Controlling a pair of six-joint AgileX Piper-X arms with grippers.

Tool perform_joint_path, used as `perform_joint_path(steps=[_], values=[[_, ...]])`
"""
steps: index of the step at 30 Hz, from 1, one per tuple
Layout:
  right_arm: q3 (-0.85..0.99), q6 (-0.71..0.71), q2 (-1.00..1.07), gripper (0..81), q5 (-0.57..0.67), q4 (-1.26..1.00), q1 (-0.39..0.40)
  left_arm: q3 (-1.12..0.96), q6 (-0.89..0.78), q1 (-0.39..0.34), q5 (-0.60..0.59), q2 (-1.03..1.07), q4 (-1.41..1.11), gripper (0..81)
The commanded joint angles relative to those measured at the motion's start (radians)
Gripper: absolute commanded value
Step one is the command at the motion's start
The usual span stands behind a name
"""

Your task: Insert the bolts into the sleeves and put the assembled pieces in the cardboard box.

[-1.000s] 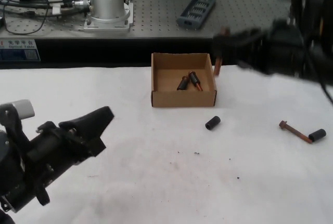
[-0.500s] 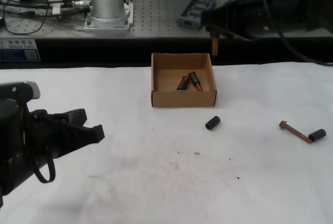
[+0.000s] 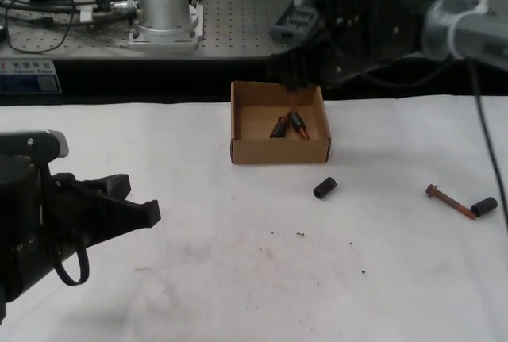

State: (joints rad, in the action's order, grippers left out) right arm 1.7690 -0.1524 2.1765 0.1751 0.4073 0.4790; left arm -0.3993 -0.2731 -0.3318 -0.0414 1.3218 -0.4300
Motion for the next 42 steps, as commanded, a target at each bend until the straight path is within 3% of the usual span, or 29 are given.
perform_joint_path(steps=[1,19,21,23,26,27,33,37,42], values=[[0.061,0.012,0.05,7.1,0.014,-0.017,-0.011,-0.012,0.013,-0.006,0.015,-0.011,-0.006,0.7],[0.099,0.013,0.151,6.8,-0.022,-0.028,-0.037,-0.012,0.02,-0.006,0.036,-0.011,-0.006,0.7],[0.099,0.013,0.151,1.8,-0.004,-0.033,-0.037,-0.012,0.02,-0.006,0.036,-0.011,-0.006,0.7],[0.099,0.011,0.151,10.5,0.003,-0.033,-0.037,-0.012,0.02,-0.006,0.036,-0.011,-0.006,0.7],[0.099,0.011,0.151,38.9,0.003,-0.031,-0.034,-0.012,0.02,-0.006,0.036,-0.011,-0.006,0.7],[0.099,0.011,0.151,43.5,0.003,-0.031,-0.034,-0.012,0.02,-0.006,0.036,-0.011,-0.006,0.7],[0.099,-0.028,0.123,37.0,0.097,-0.031,-0.034,-0.012,0.023,-0.006,0.041,-0.011,-0.006,0.7],[0.099,-0.076,0.058,36.8,0.176,-0.031,-0.034,-0.012,0.027,-0.006,0.041,-0.009,-0.006,0.7],[0.099,-0.051,-0.065,36.8,0.128,0.063,-0.025,-0.012,0.045,-0.006,0.041,0.0,-0.006,0.7]])
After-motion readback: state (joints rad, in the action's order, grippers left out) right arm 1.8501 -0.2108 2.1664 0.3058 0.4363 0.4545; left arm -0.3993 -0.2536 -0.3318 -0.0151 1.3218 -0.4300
